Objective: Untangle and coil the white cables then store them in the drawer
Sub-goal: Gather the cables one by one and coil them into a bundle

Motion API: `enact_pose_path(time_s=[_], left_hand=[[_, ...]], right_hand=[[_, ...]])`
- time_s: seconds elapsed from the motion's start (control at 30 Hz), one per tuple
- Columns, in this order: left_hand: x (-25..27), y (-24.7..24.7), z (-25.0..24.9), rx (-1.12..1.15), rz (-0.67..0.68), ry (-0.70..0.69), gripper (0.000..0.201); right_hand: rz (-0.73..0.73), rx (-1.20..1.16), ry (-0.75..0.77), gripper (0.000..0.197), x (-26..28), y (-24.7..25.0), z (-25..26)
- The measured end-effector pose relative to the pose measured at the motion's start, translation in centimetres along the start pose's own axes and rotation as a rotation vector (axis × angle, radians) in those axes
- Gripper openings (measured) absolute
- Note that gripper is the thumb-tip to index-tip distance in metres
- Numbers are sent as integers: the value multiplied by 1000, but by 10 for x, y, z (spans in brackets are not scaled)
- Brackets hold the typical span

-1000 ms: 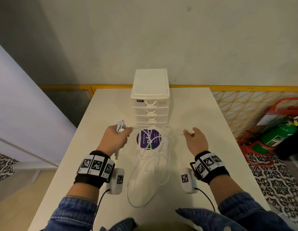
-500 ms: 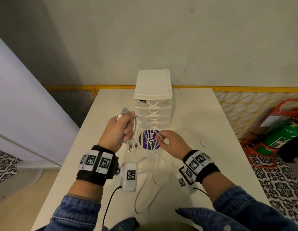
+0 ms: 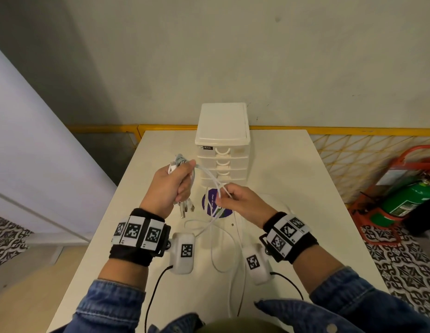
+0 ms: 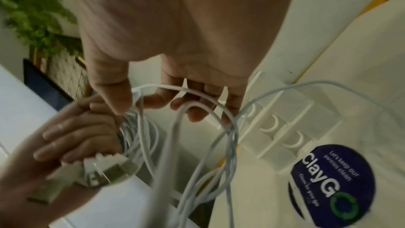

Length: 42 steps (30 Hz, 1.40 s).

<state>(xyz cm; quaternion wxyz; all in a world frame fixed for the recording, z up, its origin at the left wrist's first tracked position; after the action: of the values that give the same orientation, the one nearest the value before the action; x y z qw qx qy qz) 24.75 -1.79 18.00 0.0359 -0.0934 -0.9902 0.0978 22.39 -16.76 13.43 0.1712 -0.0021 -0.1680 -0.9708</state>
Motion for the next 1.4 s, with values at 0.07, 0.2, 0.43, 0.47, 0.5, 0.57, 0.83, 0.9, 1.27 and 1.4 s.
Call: enact_pose_path(time_s=[0.07,0.2,0.43,0.47,0.5,0.57,0.83,0.9,1.27,1.4], left_hand=[[0,3,2,-36,-17,-7,43],[-1,6,16,-190,-4,44,45],[11,-33,49,-235,247,215,37],[13,-38,50,-252,285,223,38],[16,-42,52,-266,315,230,39],[18,-45,54,-279,332,248,44],[9,-32,57,-426,165,249,29],[15,-41,55,-381,248,245,26],[13,-63,-1,591,453,-36,29],[9,-56,-12,729,441,-52,32]], right_hand=[[-78,-18,16,9,-1,9,5],[-352,-93,89,11,-5,45,16],[-477,-5,178,17,-12,68,31],[-478,7,189,14,-12,69,31],[-480,11,201,11,-12,70,32],[-493,6,232,10,-11,73,34],[-501,11,399,13,1,76,61],[-528,14,385,13,-3,77,54],[-230,412,213,11,-19,36,1],[-159,380,82,19,-18,21,-18]])
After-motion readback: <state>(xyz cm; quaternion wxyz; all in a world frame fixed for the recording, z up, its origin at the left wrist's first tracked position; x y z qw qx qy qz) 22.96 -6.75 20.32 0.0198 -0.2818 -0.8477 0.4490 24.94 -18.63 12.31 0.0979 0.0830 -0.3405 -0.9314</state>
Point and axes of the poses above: each hand's wrist, its own x-axis away from the middle knuckle, its own y-axis out of the back of the hand, z = x × y, the point moved 8 cm from there along -x, towards the middle knuckle, and after that the axes turned 4 degrees about x, right-handed, at the moved point
